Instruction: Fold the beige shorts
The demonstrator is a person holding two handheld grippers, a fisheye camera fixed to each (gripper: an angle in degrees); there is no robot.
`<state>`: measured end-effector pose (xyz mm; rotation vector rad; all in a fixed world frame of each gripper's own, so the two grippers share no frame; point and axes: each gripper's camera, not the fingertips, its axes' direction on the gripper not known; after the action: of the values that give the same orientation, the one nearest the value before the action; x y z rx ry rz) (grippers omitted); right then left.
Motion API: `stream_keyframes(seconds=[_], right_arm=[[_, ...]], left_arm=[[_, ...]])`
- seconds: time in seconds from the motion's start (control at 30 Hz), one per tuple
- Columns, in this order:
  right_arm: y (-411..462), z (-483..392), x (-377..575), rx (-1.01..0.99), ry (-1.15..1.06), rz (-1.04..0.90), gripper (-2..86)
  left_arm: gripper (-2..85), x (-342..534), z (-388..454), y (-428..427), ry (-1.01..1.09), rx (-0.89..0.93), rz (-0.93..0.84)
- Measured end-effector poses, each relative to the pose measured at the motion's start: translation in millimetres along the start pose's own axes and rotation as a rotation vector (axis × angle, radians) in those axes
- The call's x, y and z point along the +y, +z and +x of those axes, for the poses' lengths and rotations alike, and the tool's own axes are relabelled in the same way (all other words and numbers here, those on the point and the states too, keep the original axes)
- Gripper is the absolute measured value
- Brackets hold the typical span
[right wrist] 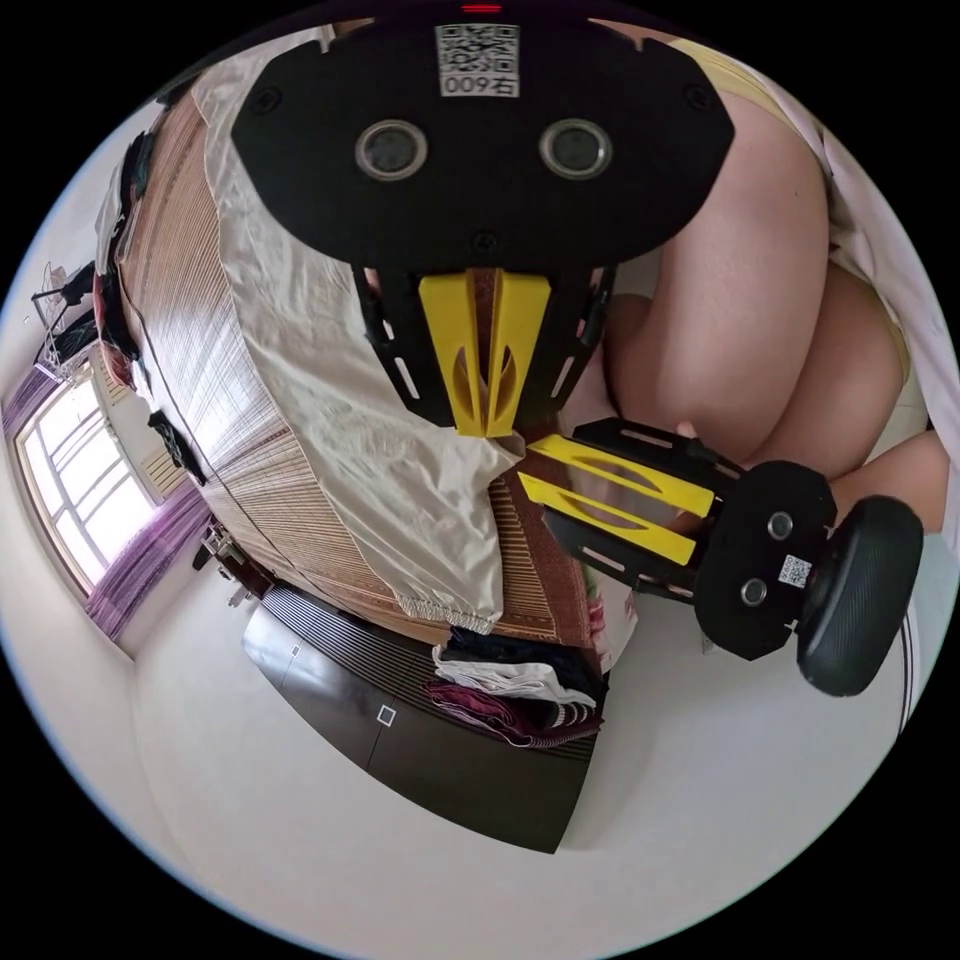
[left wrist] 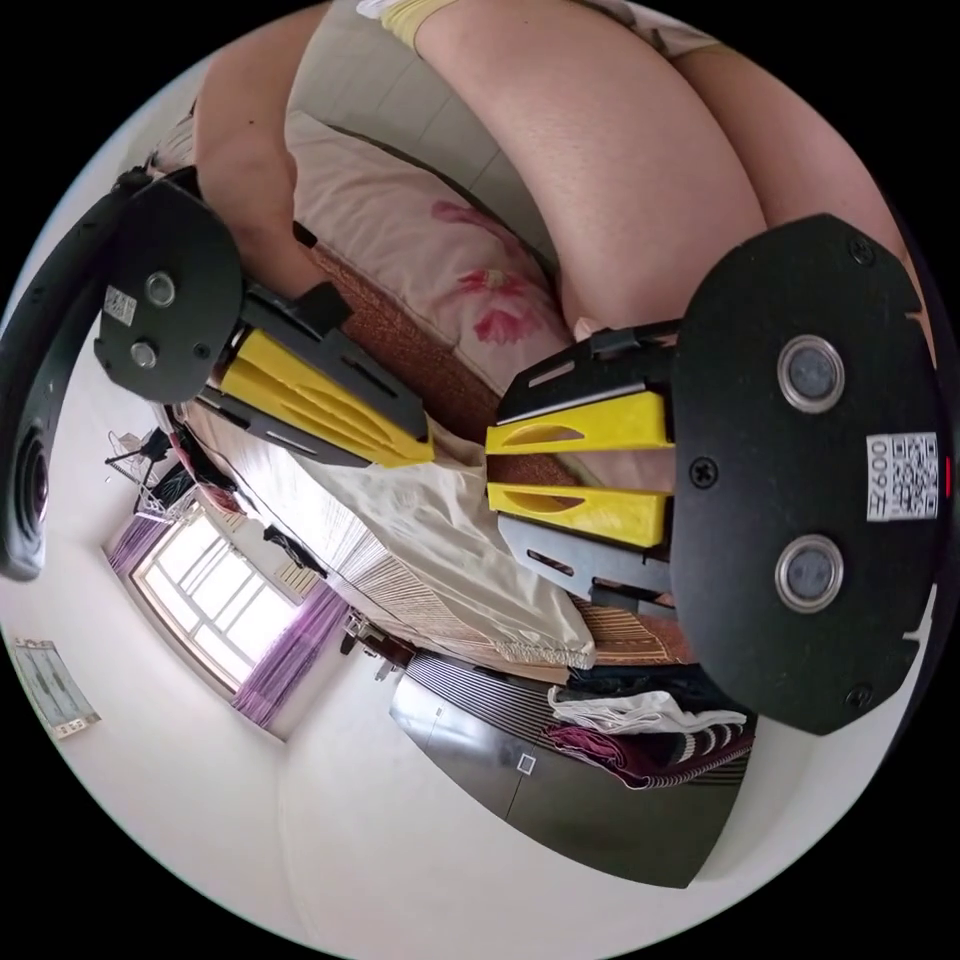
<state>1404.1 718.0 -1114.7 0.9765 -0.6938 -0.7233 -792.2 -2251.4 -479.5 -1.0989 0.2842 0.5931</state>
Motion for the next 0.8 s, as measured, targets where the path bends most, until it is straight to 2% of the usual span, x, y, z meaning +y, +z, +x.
stream_keyframes(seconds=[0.17,0.8], right_arm=[[-1,7,-9,0.000,0.013,0.001,-0.8],[-8,0,-56,0.032,-0.016,-0.014,-0.8]], left_arm=[[2.1,9,-9,-13,-0.032,-0.014,0.056],[2.8,35,14,-7,0.047,-0.049,0.011]])
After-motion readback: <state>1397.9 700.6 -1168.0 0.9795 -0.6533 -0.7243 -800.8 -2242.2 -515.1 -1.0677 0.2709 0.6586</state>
